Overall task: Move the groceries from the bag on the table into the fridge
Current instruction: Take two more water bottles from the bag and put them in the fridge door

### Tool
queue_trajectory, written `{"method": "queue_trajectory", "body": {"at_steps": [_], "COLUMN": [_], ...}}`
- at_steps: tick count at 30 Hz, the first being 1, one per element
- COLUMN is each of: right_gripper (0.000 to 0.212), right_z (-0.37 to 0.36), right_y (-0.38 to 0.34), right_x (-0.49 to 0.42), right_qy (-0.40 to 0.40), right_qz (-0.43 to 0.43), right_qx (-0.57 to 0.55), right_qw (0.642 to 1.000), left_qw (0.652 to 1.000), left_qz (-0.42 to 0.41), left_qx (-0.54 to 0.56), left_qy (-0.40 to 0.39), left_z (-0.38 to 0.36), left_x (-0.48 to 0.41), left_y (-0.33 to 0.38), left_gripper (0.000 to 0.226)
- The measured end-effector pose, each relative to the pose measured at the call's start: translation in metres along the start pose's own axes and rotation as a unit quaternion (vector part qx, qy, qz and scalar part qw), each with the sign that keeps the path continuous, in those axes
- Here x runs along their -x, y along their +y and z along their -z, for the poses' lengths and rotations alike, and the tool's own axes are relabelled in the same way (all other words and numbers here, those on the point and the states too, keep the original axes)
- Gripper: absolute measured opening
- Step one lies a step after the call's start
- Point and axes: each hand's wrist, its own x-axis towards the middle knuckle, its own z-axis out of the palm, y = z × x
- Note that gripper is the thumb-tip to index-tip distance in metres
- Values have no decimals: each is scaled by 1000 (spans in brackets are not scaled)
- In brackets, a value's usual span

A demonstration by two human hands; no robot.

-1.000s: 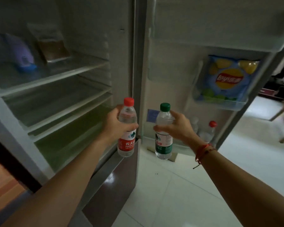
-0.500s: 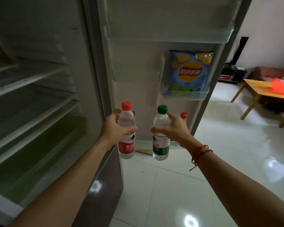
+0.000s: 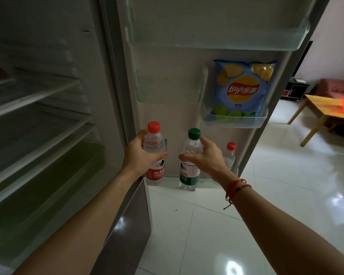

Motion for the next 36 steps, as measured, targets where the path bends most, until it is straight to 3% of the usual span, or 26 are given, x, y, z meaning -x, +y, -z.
{"method": "queue_trajectory", "body": {"at_steps": [7, 12, 17, 27, 36], "right_gripper": [74, 88, 60, 65, 60], "right_z": [-11, -23, -34, -67, -82], "right_y": [2, 11, 21, 63, 87], "right_x": [-32, -53, -66, -94, -106], "right_qy": [22, 15, 7, 10, 28], "right_qz": [-8, -14, -27, -66, -42], "right_qx": [9, 23, 13, 29, 48], "right_qw": [1000, 1000, 1000, 997, 998], "left_qw": [1000, 998, 998, 998, 997], "left_qz": [20, 42, 52, 57, 75], "left_qx": [6, 35, 42, 28, 17], "left_qy": [0, 6, -10, -19, -19], "left_z": [-11, -21, -31, -52, -70], "left_x": [-31, -49, -61, -83, -93], "left_y": [-12, -28, -48, -105, -136], "left_gripper": [62, 58, 57, 65, 68]}}
